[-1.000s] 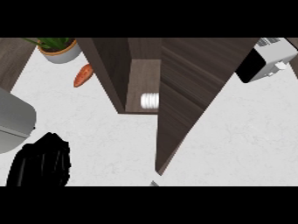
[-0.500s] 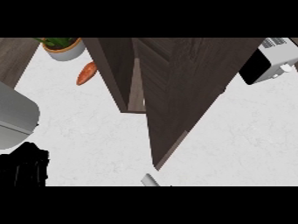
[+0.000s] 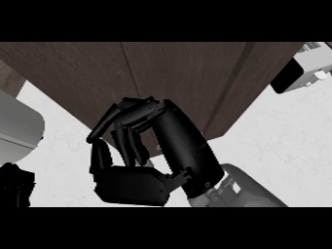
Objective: Pick up the bottled water, place it into the cabinet and close the cabinet
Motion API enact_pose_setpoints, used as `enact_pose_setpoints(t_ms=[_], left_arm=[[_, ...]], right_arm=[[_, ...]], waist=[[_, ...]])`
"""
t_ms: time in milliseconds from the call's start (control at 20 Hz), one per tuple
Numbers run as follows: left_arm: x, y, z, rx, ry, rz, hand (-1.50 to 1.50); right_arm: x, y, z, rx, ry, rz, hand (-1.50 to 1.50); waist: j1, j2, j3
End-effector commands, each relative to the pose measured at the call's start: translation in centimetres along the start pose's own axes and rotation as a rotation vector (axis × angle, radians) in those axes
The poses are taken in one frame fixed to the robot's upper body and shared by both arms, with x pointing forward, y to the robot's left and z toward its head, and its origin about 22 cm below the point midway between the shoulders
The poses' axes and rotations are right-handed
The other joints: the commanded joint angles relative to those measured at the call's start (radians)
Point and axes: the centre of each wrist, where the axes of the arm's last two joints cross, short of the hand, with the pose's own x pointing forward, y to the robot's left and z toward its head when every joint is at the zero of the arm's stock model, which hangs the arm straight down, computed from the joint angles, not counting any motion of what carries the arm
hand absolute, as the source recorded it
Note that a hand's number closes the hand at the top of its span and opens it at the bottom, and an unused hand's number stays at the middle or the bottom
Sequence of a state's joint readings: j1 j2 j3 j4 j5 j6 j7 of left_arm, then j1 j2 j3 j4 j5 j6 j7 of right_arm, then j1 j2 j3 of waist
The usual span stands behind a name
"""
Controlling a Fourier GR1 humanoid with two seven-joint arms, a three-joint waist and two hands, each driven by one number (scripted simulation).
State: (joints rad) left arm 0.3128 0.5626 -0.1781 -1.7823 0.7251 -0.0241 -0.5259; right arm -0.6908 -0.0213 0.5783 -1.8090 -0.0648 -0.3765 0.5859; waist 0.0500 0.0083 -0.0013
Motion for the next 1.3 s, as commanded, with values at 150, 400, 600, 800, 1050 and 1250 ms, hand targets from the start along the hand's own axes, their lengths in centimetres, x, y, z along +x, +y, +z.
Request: enact_pose_setpoints(t_ms=[150,400,600,800,1050,1250], left_arm=[[0.6,2.3,2.1,-0.011,0.005,-0.007,1.50],[0.9,1.9,0.1,0.009,-0.020,-0.003,1.50],[1.1,1.7,0.6,-0.003,-0.011,-0.006,1.50],[1.5,1.7,0.6,-0.035,-0.016,-0.008,1.50],[1.2,1.3,0.2,-0.044,-0.002,-0.001,1.50],[1.6,1.8,0.1,-0.038,0.000,-0.009,1.50]], right_arm=[[-4.2,-4.6,-6.6,0.005,0.087,-0.088,1.50],[-6.2,-8.5,-9.6,-0.001,0.105,-0.087,1.50],[-7.5,-12.1,-9.4,-0.042,0.118,-0.045,1.50],[-6.7,-13.3,-10.1,-0.023,0.105,-0.037,1.50],[-7.2,-14.8,-9.8,-0.029,0.087,-0.029,1.50],[-7.9,-15.2,-9.7,-0.017,0.085,-0.039,1.50]], waist=[[-0.002,0.001,0.001],[-0.021,0.001,0.001],[-0.010,0.008,0.002],[-0.004,0.009,0.001],[-0.009,0.015,0.001],[-0.007,0.014,0.001]])
